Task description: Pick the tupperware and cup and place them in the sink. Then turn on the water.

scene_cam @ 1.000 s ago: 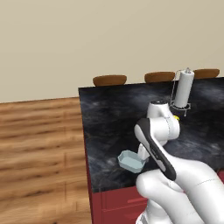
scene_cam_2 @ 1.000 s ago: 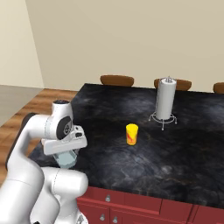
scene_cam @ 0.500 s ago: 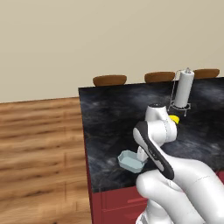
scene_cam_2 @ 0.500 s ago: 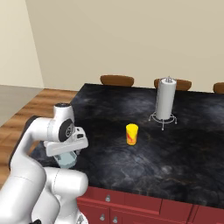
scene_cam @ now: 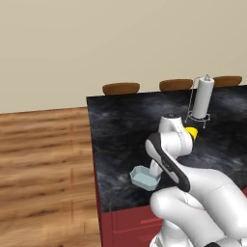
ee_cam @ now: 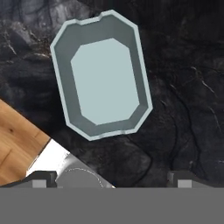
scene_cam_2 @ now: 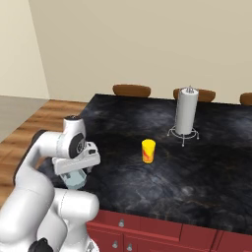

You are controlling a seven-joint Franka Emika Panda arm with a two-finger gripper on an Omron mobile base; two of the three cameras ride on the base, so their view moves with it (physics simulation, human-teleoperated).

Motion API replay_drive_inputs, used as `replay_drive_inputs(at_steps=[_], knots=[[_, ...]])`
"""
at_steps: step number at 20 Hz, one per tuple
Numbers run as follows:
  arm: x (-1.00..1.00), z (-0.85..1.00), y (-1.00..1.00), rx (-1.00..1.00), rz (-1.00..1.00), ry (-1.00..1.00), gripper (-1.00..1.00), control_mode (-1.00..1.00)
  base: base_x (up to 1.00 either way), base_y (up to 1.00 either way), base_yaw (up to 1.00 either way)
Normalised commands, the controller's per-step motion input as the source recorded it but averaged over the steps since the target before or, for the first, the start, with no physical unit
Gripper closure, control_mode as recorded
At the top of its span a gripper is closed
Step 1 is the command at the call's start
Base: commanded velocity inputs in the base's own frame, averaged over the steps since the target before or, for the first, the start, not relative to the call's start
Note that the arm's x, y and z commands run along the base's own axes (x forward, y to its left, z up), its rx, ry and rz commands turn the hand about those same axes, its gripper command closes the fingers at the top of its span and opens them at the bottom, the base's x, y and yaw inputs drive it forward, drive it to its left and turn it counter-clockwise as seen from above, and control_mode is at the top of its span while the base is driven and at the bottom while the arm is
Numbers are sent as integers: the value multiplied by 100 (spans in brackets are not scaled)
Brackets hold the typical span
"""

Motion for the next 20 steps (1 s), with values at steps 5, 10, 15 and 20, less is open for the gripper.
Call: replay_drive_inputs(at_steps=[5,10,15,20], knots=[[4,-25,0,8,0,0,-100,-100,0,0,0],[11,-15,0,2,0,0,-100,-100,0,0,0],[10,-6,0,0,0,0,-100,-100,0,0,0],[16,-13,1,0,0,0,-100,-100,0,0,0]])
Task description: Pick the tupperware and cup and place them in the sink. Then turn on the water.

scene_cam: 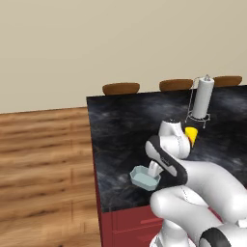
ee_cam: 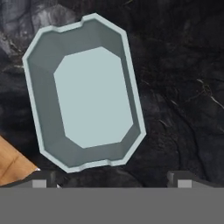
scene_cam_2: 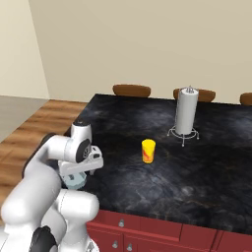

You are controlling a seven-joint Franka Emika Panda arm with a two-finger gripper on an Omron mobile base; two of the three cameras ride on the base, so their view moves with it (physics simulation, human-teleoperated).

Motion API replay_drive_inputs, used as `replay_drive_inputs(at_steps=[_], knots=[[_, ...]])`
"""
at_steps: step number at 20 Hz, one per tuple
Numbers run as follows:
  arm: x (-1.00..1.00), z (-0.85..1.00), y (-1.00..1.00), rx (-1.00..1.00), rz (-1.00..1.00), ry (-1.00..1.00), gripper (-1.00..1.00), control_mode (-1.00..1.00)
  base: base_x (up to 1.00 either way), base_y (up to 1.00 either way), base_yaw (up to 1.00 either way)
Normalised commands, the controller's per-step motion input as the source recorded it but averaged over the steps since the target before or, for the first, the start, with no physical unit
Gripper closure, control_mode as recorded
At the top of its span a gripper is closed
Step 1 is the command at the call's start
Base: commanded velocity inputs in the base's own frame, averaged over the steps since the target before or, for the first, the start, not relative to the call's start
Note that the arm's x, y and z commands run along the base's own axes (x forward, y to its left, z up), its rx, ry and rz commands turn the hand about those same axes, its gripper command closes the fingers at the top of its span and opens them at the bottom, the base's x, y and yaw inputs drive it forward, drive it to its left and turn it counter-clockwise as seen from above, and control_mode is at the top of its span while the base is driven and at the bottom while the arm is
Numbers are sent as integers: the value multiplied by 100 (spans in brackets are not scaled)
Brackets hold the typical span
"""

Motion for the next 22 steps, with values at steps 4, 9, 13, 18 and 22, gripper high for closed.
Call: replay_drive_inputs(at_steps=[4,9,13,18,22], knots=[[14,-16,0,0,0,0,-100,-100,0,0,0],[8,-24,0,0,0,0,-100,-100,0,0,0],[14,-14,1,0,0,0,-100,-100,0,0,0],[7,-11,0,0,0,0,-100,-100,0,0,0],[12,-13,0,1,0,1,-100,-100,0,0,0]])
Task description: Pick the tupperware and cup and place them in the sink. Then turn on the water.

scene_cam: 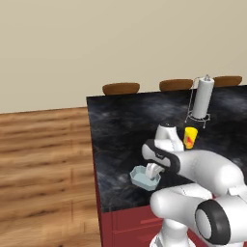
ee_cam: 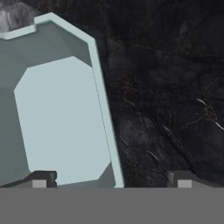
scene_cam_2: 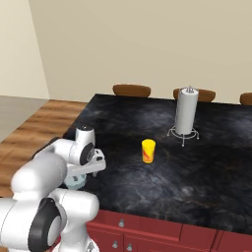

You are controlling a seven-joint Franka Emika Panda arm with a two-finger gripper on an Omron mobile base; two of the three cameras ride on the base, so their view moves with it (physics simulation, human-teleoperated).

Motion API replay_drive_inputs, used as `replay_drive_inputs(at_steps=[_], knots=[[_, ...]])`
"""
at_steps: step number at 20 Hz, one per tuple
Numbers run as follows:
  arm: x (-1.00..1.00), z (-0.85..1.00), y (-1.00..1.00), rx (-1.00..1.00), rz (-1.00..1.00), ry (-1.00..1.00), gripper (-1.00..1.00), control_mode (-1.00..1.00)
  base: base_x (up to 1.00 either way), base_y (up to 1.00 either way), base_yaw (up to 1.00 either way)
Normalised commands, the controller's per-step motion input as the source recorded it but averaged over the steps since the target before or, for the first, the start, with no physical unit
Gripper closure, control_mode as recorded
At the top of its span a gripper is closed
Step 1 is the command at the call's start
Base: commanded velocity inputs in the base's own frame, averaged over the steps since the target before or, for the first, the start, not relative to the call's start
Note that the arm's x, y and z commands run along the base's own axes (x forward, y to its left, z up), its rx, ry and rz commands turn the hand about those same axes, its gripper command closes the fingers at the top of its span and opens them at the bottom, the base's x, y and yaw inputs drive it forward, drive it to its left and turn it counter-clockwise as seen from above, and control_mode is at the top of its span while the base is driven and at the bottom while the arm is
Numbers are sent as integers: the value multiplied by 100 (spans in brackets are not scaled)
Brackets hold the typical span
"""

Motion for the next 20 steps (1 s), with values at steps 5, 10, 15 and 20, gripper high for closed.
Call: replay_drive_inputs(at_steps=[5,10,15,20], knots=[[13,-19,1,2,0,0,-100,-100,0,0,0],[8,-24,3,2,0,0,100,-100,0,0,0],[0,-21,2,2,0,0,100,-100,0,0,0],[0,-17,6,1,0,0,100,-100,0,0,0]])
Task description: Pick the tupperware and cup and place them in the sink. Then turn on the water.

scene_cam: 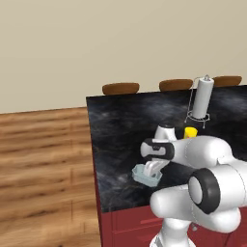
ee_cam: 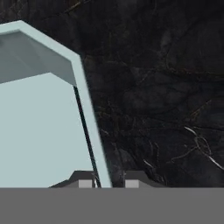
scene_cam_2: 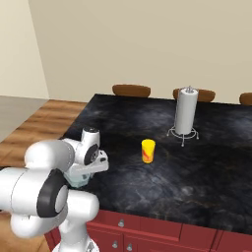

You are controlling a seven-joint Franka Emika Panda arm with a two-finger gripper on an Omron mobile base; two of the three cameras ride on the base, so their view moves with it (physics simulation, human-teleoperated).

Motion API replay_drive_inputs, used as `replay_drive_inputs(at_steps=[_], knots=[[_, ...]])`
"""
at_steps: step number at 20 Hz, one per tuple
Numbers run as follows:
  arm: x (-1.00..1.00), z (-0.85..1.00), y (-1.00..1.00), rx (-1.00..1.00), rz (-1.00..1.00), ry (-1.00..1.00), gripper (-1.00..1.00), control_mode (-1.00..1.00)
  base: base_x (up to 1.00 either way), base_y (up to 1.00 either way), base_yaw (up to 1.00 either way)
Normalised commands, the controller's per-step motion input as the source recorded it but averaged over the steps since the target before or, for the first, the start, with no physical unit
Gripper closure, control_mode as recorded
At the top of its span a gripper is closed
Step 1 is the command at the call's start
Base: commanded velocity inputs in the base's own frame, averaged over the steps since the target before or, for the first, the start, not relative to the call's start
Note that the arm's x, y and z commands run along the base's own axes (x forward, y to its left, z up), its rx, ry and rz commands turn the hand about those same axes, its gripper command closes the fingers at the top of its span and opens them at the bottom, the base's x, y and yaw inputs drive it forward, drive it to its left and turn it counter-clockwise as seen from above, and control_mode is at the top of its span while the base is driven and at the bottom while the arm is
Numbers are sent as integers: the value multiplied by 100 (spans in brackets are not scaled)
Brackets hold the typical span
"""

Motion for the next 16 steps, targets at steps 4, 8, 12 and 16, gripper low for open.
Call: replay_drive_inputs(at_steps=[4,8,12,16], knots=[[-41,-4,37,-2,8,0,100,-100,0,0,0],[-39,32,15,-4,2,-11,100,-100,0,0,0],[-24,63,0,0,0,-3,100,-100,0,0,0],[-6,56,0,0,0,0,100,-100,0,0,0]])
